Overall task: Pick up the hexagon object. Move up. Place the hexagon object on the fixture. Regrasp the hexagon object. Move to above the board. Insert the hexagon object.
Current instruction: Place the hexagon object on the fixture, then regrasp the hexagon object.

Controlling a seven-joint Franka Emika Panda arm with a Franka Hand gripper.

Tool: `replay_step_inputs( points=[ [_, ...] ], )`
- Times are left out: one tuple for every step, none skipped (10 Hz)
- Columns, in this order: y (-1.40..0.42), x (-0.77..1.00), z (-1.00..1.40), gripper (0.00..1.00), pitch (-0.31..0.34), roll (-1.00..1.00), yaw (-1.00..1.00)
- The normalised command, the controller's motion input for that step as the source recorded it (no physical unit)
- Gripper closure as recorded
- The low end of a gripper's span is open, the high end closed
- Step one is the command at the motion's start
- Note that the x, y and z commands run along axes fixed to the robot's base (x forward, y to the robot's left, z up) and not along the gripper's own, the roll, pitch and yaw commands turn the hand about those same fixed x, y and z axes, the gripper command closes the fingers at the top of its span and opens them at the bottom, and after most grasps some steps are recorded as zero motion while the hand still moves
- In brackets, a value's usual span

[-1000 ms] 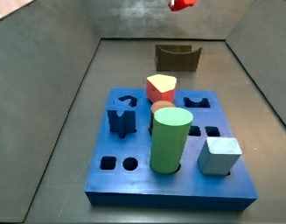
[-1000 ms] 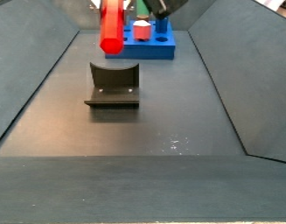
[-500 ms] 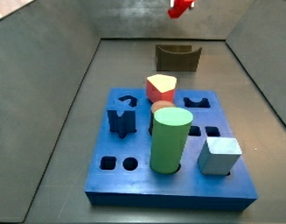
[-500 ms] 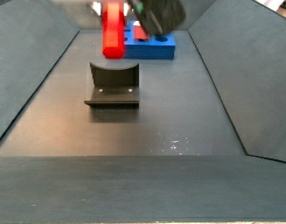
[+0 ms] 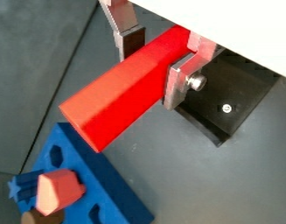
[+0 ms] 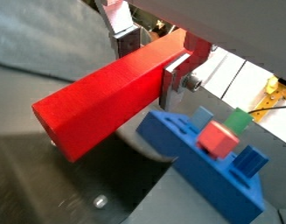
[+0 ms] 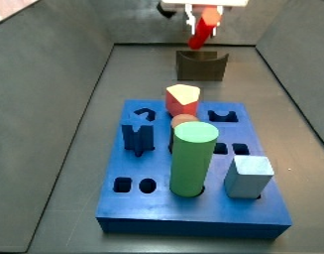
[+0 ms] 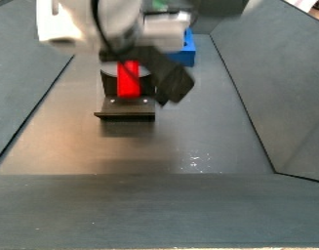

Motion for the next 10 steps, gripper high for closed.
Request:
replay_step_inputs(
  points=[
    [0.12,0.17,-1.0,1.0,0.023,-0.15,-0.18],
    [0.12,0.16,-0.97,1.0,-0.004,-0.14,-0.17],
    [0.09,0.13,-0.74,1.0,-0.033,-0.13,-0.14],
    [0.07,0.11,-0.59,1.0,-0.049,-0.12,-0.11],
    [0.09,0.08,-0.47,1.0,-0.064,-0.1,-0.09],
    [0.11,0.06,-0.43,1.0,-0.072,-0.09,-0.06],
    [0.11,0.06,-0.43,1.0,-0.072,-0.09,-0.05],
    [0.11,0.06,-0.43,1.0,-0.071,-0.09,-0.04],
    [0.0,0.0,0.0,0.0,0.0,0.0,0.0],
    [0.0,0.0,1.0,0.0,0.016,0.04,-0.01]
  ],
)
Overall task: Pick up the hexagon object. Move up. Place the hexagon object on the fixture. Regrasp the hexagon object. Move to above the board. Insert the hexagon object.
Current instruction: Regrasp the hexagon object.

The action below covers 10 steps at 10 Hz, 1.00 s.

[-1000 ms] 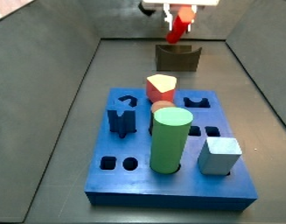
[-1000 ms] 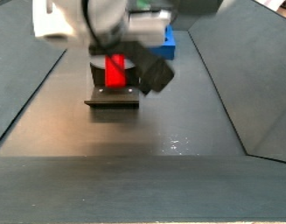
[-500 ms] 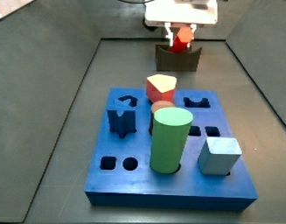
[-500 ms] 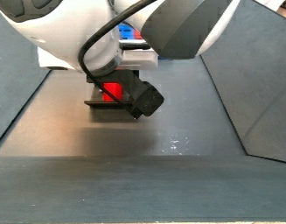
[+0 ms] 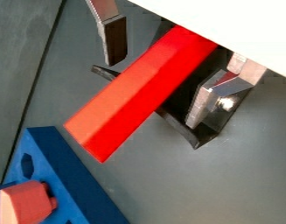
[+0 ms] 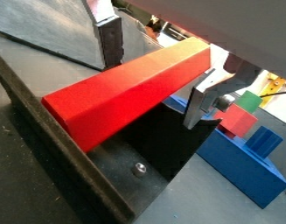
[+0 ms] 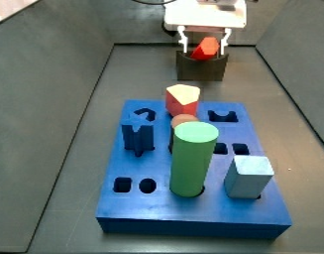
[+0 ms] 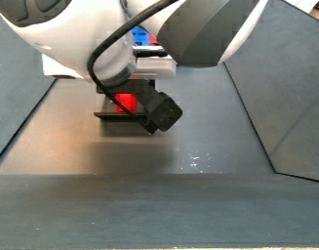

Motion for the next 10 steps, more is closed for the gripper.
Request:
replay_step_inputs(
  points=[
    [0.0,0.0,1.0,0.0,0.016,0.05,-0.01],
    [0.01,-0.02,1.0,0.0,0.024,0.05,0.0],
    [0.0,-0.03,1.0,0.0,0.029,0.06,0.01],
    [0.0,-0.03,1.0,0.0,0.04,0.06,0.0],
    [0.0,-0.03,0.97,0.0,0.055,0.06,0.0],
    [0.01,-0.03,0.88,0.0,0.062,0.05,0.0],
    [0.01,-0.02,0.63,0.0,0.08,0.05,-0.01],
    [0.01,-0.02,0.43,0.0,0.085,0.05,-0.02],
    [0.01,-0.02,0.28,0.0,0.079,0.05,-0.03],
    [-1.0,0.0,0.87,0.0,0.055,1.0,0.04]
  ],
)
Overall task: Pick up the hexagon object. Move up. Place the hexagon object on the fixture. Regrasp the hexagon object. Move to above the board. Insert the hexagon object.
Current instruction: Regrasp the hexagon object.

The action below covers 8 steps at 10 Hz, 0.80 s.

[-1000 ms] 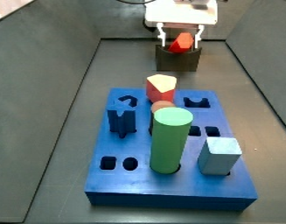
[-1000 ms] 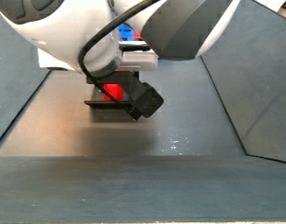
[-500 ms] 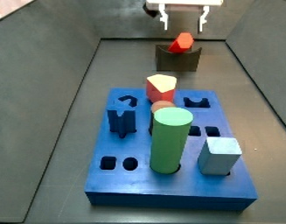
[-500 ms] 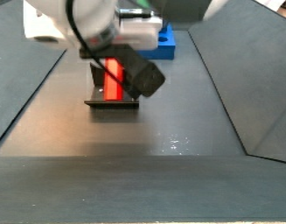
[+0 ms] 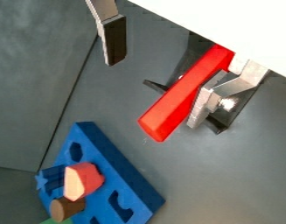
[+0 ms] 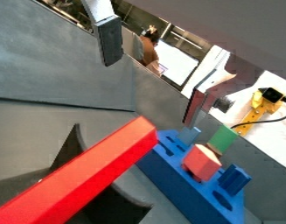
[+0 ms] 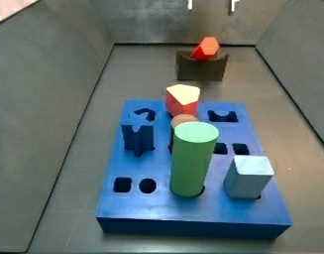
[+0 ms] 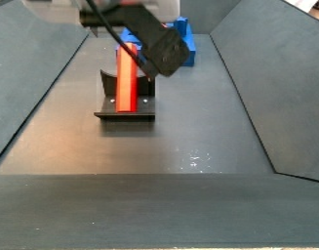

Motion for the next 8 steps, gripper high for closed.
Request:
replay_step_inputs(
  points=[
    [-1.0,0.0,0.81,0.0,0.053,1.0,0.04],
    [-1.0,-0.01,0.79,0.0,0.048,1.0,0.04],
    [-1.0,-0.06,0.7,0.0,0.037,1.0,0.03],
    [-0.97,-0.08,0.59,0.0,0.033,1.0,0.03],
    [-0.82,-0.06,0.38,0.0,0.03,1.0,0.03],
    [-0.61,-0.04,0.12,0.0,0.028,1.0,0.03],
    [-0.45,-0.02,0.02,0.0,0.027,1.0,0.03],
    [-0.2,-0.01,0.03,0.0,0.025,1.0,0.03]
  ],
)
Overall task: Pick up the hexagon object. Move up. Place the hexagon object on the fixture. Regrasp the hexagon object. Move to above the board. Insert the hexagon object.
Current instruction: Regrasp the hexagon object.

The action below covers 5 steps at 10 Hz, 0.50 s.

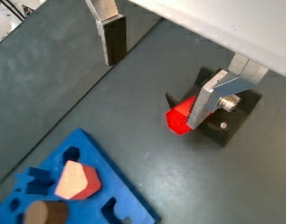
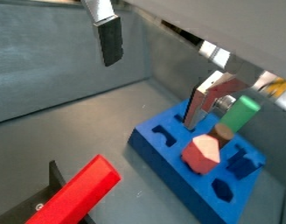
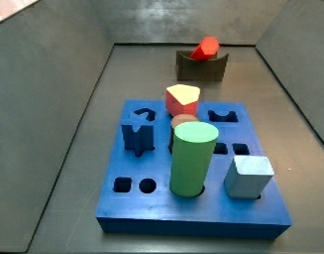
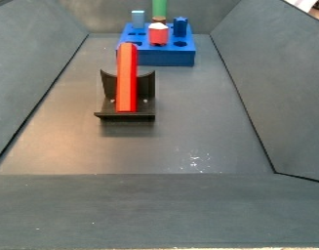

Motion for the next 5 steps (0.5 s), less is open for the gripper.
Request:
replay_step_inputs(
  points=[
    [-0.02,-0.03,0.03,0.0,0.021,1.0,0.03],
    [0.02,-0.01,0.0,0.0,0.015,1.0,0.04],
    [0.01,-0.01,0.0,0.0,0.013,1.0,0.04],
    [-0.01,0.0,0.01,0.0,0.011,1.0,0.04],
    [-0.01,0.0,0.01,0.0,0.012,1.0,0.04]
  ],
)
